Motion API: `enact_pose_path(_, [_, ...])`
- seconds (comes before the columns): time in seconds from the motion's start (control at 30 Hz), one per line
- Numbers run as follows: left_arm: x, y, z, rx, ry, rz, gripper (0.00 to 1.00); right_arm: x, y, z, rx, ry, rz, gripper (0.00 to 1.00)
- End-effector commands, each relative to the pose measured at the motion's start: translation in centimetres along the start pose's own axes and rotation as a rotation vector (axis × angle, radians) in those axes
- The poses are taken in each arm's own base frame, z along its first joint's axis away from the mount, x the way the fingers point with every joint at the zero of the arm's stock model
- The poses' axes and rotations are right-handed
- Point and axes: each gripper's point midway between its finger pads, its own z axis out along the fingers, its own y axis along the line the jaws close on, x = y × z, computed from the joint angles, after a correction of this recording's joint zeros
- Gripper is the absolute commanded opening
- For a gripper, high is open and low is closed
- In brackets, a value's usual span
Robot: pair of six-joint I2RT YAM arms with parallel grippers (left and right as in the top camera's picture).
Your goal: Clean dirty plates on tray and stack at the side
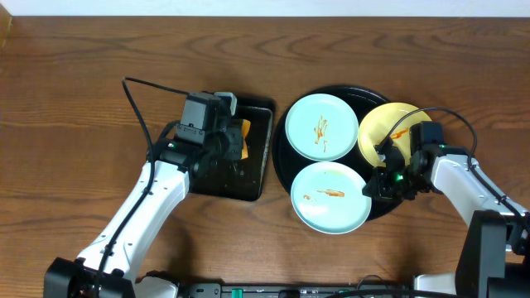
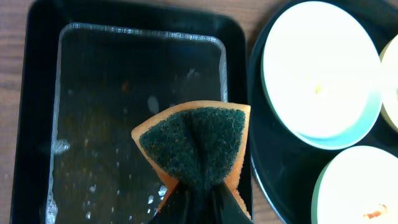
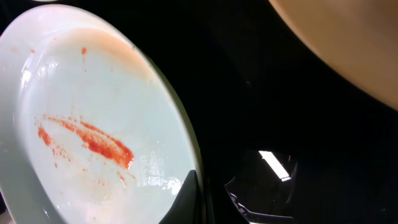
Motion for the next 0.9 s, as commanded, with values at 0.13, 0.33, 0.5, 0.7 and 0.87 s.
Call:
enact_pose_path(0.13, [-5.9, -1.9, -1.3, 0.063, -0.251, 0.150, 0.09, -0.1, 0.7, 0.2, -0.035, 0.004, -0.024, 0.01])
enact_pose_path(0.33, [-10.2, -3.1, -3.8, 0.081, -0.455, 0.184, 0.08, 0.0, 0.7, 0.2, -0.035, 0.007, -0.023, 0.01])
enact_pose_path(0.5, [-12.1, -3.4, -6.5, 0.063, -0.563, 0.189, 0.08, 0.0, 0.7, 0.2, -0.035, 0.007, -0.023, 0.01])
enact_pose_path(0.7, [-13.5, -2.8, -10.5, -0.007, -0.675, 0.172, 0.08, 0.0, 0.7, 0.2, -0.035, 0.007, -0.023, 0.01])
enact_pose_path(0.87, [-13.9, -2.8, -12.4, -0.022, -0.723, 0.167, 0.08, 0.0, 0.7, 0.2, -0.035, 0.007, -0.023, 0.01])
